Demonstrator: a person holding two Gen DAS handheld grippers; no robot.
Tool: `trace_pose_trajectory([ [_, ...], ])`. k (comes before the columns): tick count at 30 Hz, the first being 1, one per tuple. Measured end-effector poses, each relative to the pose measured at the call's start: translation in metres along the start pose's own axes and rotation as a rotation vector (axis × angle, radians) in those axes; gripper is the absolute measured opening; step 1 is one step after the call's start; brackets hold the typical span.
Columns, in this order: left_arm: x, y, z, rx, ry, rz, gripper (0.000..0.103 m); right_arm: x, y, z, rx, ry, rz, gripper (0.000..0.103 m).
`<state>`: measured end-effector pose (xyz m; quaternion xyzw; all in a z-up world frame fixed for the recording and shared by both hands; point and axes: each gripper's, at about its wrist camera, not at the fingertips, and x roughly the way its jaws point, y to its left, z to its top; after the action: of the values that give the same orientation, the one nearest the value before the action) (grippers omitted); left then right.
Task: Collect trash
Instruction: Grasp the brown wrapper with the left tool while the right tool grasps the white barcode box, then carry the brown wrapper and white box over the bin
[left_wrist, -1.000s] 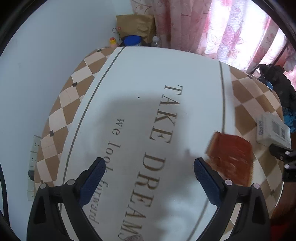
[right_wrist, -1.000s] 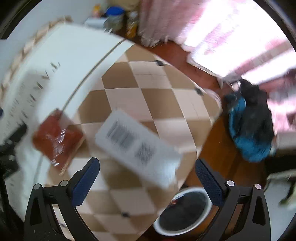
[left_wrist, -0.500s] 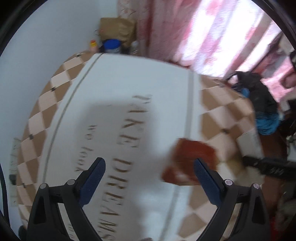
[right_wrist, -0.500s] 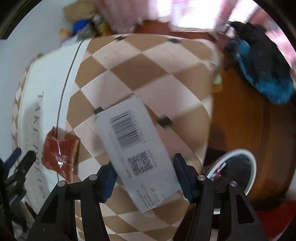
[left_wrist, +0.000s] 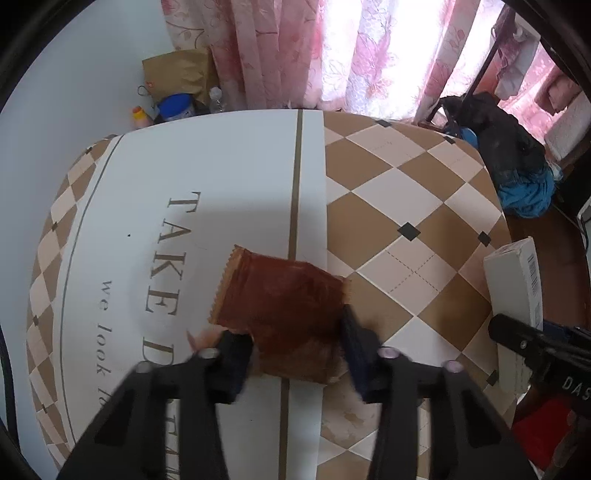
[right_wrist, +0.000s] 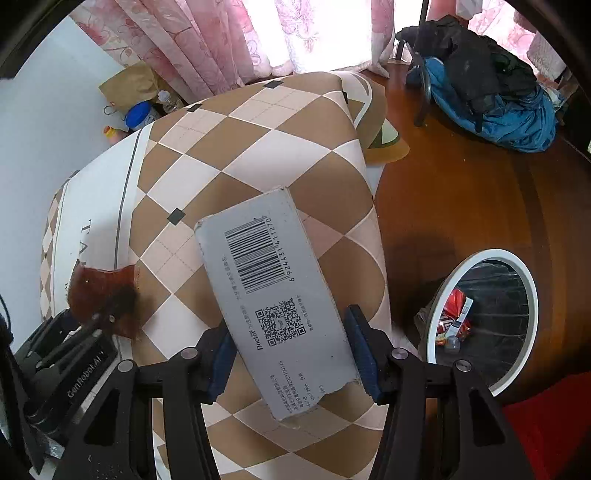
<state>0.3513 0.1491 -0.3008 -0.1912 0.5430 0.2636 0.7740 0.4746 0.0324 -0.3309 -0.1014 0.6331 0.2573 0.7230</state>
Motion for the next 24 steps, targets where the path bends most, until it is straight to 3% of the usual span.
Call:
trace_pose_trajectory([
  [5, -0.005, 0.008, -0.003, 0.007, -0.016, 0.018, 0.020, 0.002, 0.002, 0.000, 0.002, -0.017, -0.003, 0.058],
  [24, -0.113, 0.022, -0.031, 0.035, -0.198, 0.092, 0.020, -0.070, 0.030, -0.052, -0.014, -0.183, 0.133, 0.047],
])
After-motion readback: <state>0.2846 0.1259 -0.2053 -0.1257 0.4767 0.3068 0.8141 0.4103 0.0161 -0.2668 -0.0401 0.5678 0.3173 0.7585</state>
